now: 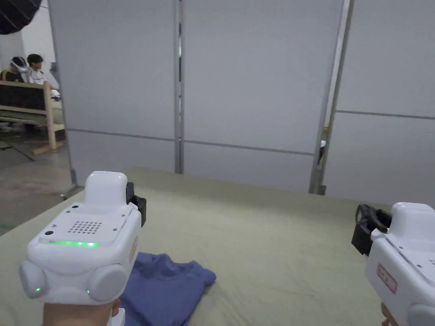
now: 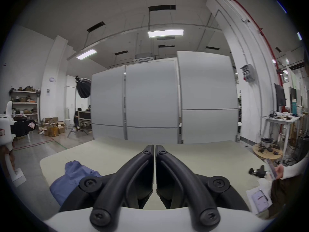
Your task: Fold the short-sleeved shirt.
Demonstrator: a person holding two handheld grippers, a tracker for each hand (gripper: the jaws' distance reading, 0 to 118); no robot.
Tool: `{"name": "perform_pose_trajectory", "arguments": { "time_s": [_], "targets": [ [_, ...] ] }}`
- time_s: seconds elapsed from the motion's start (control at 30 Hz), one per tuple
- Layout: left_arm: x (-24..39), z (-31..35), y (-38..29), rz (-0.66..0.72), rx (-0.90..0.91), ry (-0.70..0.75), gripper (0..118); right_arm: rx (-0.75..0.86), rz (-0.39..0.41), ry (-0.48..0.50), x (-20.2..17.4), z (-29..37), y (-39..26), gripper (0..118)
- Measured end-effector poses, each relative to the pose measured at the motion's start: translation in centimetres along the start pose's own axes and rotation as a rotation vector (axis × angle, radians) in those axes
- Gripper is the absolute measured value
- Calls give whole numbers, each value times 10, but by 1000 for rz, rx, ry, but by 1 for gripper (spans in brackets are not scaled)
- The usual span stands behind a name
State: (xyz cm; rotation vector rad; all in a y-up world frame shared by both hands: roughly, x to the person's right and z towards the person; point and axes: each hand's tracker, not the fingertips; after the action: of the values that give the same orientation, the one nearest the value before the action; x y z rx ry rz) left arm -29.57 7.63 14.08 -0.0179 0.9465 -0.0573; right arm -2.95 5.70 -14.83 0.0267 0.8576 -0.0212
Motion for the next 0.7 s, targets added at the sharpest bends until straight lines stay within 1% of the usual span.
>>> {"name": "perform_pose_trajectory", "arguments": {
  "time_s": [0.17,0.23,0.27,0.33,0.43,0.53,0.7],
  "targets": [
    [-65,21,2,-18,-17,150,0,0,-26,165,-63,-31,-1,4],
    [-90,31,0,-19,-26,194,0,-1,-24,230,-89,-39,-1,4],
    [-99,36,-1,-21,-33,206,0,0,-16,250,-100,-42,0,4],
    [-117,43,-5,-34,-54,255,0,2,-33,291,-114,-47,2,4],
    [-132,36,-10,-18,-88,266,0,-6,-37,300,-127,-58,0,4],
    [-132,25,-15,-16,-113,259,0,-17,-30,307,-132,-67,-3,4],
    [-119,-7,-31,0,-201,186,0,-42,-23,305,-130,-76,-6,4]
  ]
}}
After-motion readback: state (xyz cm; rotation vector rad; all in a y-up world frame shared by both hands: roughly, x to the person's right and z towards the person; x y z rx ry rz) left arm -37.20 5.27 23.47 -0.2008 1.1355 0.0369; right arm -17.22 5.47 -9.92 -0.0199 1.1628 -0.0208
